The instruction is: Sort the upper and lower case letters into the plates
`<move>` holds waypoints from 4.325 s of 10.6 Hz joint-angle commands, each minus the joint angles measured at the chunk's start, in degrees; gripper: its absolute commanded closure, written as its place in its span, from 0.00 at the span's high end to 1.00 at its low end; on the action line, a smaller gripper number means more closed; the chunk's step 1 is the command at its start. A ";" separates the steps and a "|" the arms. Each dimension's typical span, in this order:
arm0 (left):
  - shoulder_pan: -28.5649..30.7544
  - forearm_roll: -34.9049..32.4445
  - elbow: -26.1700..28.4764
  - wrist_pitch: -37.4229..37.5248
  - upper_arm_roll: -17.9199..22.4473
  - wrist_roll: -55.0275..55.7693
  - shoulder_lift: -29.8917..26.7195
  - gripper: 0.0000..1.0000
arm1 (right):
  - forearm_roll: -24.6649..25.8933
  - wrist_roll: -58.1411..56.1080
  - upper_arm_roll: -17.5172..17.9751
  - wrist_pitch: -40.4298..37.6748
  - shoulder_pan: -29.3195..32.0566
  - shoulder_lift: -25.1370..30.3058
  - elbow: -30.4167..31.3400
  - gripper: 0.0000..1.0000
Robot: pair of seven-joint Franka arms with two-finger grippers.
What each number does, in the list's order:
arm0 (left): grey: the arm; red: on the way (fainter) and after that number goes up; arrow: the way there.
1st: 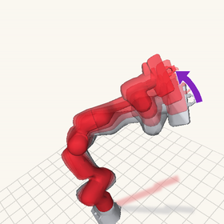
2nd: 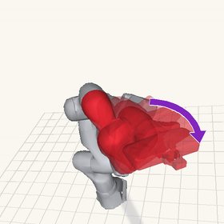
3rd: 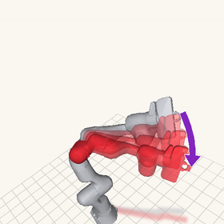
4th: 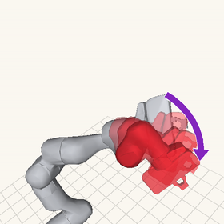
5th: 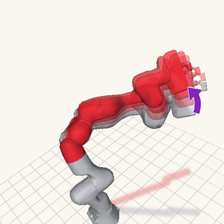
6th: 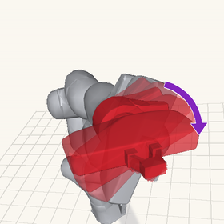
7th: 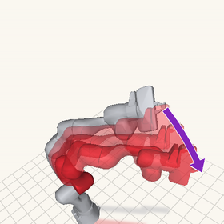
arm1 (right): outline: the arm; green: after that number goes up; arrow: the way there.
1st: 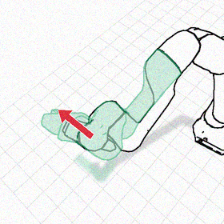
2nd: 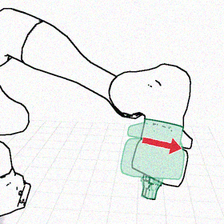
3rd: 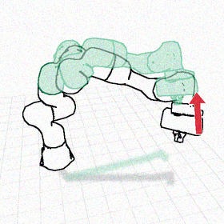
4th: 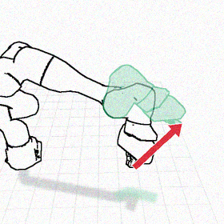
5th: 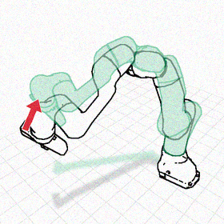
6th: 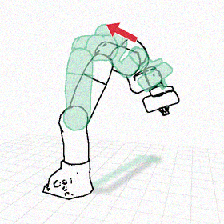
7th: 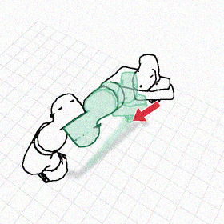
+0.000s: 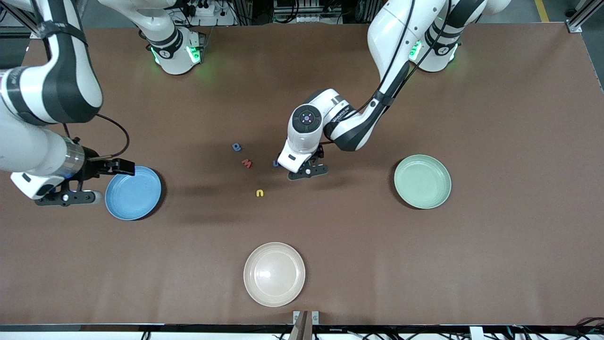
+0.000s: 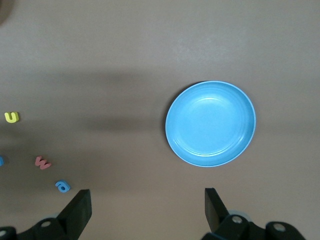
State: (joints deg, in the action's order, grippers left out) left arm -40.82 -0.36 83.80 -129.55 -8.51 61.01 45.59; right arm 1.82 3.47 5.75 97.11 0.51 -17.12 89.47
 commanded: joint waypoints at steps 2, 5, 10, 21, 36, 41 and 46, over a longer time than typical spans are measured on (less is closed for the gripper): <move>-2.86 -0.17 -1.54 -0.26 2.27 5.69 2.31 1.00 | -0.50 4.61 0.05 1.15 -1.04 0.95 2.29 1.00; -2.86 0.18 -1.53 -0.26 2.18 9.46 2.92 1.00 | -0.41 4.79 -0.04 4.22 -0.95 0.95 4.48 1.00; -4.35 -0.08 -1.97 -0.26 2.27 15.00 4.68 0.90 | -0.33 10.24 -0.04 6.34 -2.71 0.95 6.33 1.00; -4.35 0.00 -2.85 -0.35 2.27 15.19 5.56 0.53 | -0.15 12.70 -0.04 7.66 -4.12 0.68 7.04 1.00; -5.59 0.18 -2.77 -0.26 2.18 14.84 5.74 0.23 | 0.46 19.38 -0.04 10.73 -6.75 -0.90 6.95 1.00; -2.61 0.18 -2.85 3.40 1.57 13.35 3.55 0.15 | 0.47 24.02 -0.04 11.00 -8.15 -1.16 6.95 1.00; 7.40 2.47 -3.92 21.95 1.65 -7.25 -5.58 0.16 | 0.55 34.38 -0.04 13.19 -12.45 -2.56 6.95 1.00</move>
State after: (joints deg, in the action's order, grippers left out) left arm -35.91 0.29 77.64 -111.13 -6.85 61.04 43.68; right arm 1.94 33.32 5.84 108.80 -10.06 -18.95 96.13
